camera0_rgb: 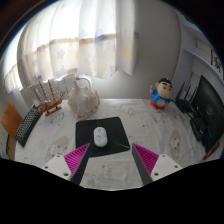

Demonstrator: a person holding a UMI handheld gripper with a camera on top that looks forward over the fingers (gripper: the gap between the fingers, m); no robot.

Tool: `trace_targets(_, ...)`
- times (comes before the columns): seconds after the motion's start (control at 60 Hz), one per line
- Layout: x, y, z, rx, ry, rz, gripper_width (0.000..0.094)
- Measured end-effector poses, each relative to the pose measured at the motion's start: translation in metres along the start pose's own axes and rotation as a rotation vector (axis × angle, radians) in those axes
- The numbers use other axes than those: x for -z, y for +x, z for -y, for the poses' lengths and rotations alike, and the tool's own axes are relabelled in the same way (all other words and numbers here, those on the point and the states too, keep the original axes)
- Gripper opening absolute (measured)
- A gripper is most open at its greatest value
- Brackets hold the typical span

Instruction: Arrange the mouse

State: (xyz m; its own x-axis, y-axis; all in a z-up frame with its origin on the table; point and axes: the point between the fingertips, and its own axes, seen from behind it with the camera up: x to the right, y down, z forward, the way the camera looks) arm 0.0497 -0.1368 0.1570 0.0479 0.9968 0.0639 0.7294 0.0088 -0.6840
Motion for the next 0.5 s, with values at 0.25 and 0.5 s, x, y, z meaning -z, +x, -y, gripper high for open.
trace_targets(0.25, 0.078, 0.014, -0.045, -0.025, -0.025, -0.006, 0.0846)
trace_targets(0.5, 0.079, 0.016, -0.060, -0.005, -0.046, -0.009, 0.0844)
